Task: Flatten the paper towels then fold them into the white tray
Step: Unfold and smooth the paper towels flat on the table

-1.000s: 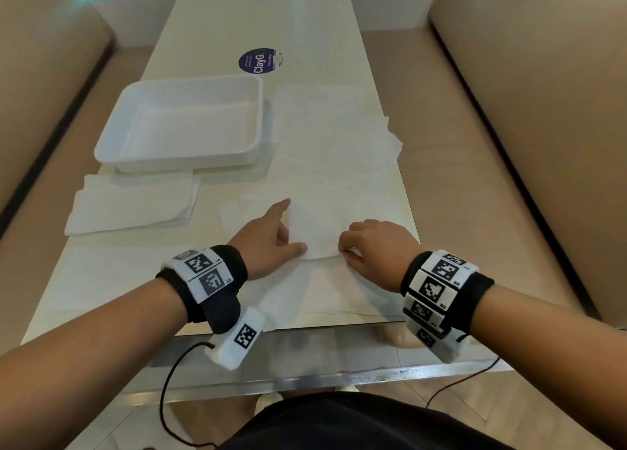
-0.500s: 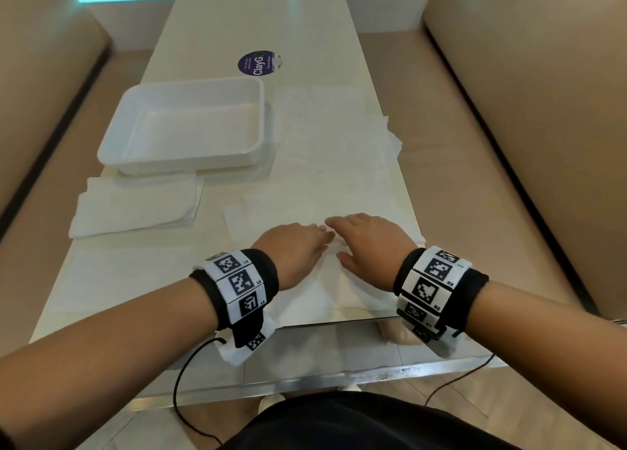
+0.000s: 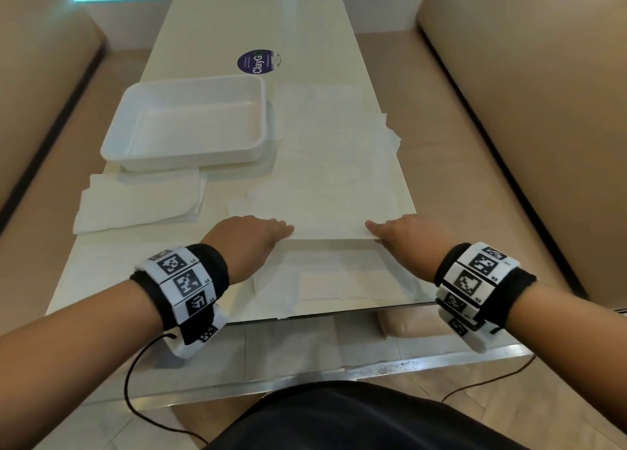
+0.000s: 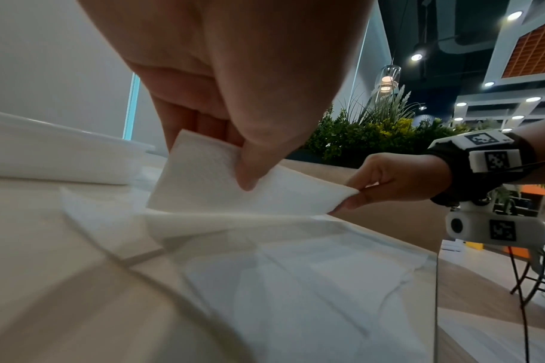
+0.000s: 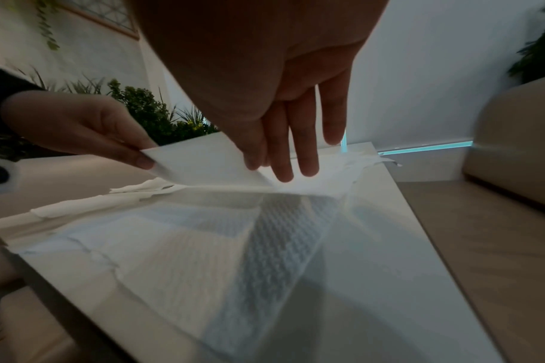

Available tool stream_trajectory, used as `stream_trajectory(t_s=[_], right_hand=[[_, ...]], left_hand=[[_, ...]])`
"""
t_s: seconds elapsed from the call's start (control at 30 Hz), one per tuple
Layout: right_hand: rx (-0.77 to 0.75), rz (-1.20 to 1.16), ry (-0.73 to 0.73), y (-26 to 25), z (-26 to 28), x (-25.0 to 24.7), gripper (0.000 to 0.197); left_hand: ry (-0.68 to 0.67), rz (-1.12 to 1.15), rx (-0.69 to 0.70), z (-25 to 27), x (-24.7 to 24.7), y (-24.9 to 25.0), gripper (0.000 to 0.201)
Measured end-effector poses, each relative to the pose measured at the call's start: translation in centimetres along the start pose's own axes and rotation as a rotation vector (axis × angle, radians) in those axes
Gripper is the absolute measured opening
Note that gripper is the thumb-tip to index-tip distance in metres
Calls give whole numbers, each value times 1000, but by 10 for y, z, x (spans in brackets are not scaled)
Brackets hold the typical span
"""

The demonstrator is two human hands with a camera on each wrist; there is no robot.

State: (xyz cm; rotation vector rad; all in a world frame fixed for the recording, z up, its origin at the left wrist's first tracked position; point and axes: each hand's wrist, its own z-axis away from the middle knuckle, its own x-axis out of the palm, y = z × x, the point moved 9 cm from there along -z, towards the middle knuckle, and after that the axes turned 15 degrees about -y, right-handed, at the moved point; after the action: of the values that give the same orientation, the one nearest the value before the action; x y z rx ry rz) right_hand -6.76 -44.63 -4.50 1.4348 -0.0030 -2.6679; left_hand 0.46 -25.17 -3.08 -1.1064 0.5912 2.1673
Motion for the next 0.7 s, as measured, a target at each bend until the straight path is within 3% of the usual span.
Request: stream_trajectory(t_s=[0.17, 0.3, 0.4, 0.47, 0.53, 0.7], right_hand=[[-15, -98, 95, -10, 13, -13, 43], [-183, -302, 236, -52, 25, -38, 50], [-207, -238, 152, -83, 13, -41, 57], [-185, -175, 137, -92, 3, -42, 42], [-147, -129, 160, -88, -3, -44, 33], [-76, -88, 151, -57, 2, -40, 33]], left_hand=[[2, 47, -27, 14, 5, -13, 46], [40, 49, 11, 15, 0, 3, 44], [95, 24, 68, 16, -8, 18, 41], [103, -8, 80, 16, -11, 23, 40], [78, -27, 55, 18, -11, 19, 41], [36, -32, 7, 28, -6, -3, 41]])
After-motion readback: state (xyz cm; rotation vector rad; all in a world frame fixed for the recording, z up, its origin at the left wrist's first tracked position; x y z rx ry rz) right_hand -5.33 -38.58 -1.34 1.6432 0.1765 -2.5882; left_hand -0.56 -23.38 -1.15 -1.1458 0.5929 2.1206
